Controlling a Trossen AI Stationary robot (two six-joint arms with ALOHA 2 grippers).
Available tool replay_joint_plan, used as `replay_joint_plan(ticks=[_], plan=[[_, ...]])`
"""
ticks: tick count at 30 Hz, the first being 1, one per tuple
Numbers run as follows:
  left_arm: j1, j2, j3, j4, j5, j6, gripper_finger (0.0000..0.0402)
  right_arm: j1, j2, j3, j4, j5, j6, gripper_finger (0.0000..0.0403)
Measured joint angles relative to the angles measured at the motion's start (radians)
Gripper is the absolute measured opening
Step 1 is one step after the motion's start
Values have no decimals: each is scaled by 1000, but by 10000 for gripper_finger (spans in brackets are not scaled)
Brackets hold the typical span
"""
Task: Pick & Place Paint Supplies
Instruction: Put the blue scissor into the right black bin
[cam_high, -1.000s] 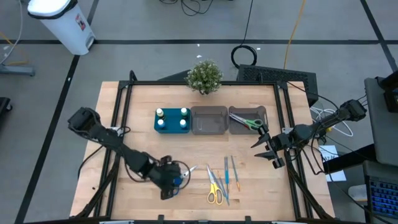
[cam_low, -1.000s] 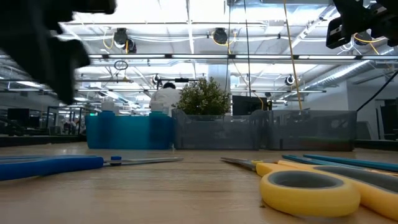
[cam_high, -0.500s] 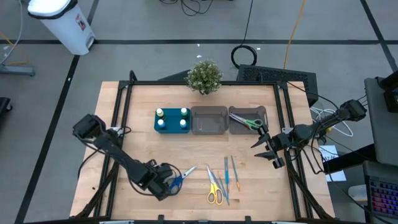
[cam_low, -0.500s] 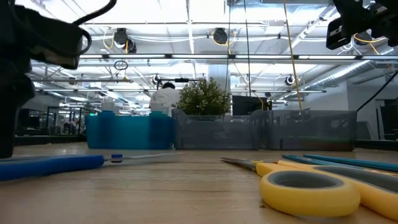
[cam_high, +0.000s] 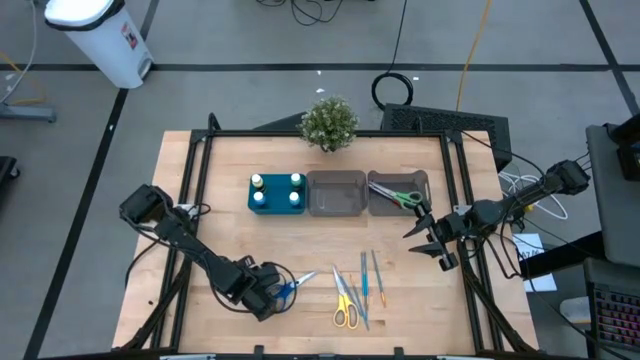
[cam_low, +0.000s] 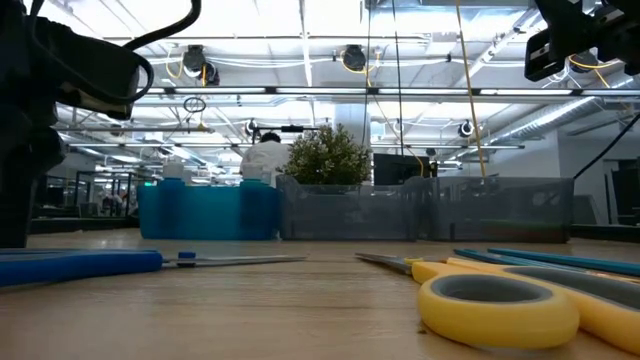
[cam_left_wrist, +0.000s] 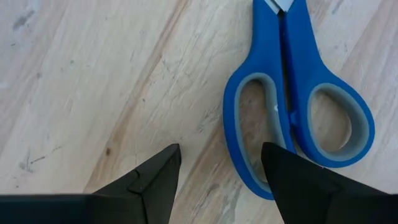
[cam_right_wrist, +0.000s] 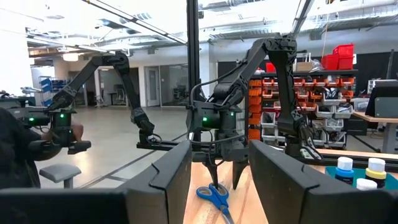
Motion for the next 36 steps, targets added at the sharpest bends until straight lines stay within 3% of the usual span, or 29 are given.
replay_joint_plan(ticks=[4, 16, 24, 29, 36], plan=[[0, 0, -1, -4, -4, -7, 205, 0, 0, 0, 0, 0, 0, 150], [1, 2, -3, -1, -37, 94, 24, 0, 0, 0, 0, 0, 0, 150], [2, 3, -3, 3, -120, 141, 38, 0, 0, 0, 0, 0, 0, 150], [0, -9, -3, -3, -124, 185, 20, 0, 0, 0, 0, 0, 0, 150], [-21, -136, -3, -1, -275, 278, 20, 0, 0, 0, 0, 1, 0, 150]])
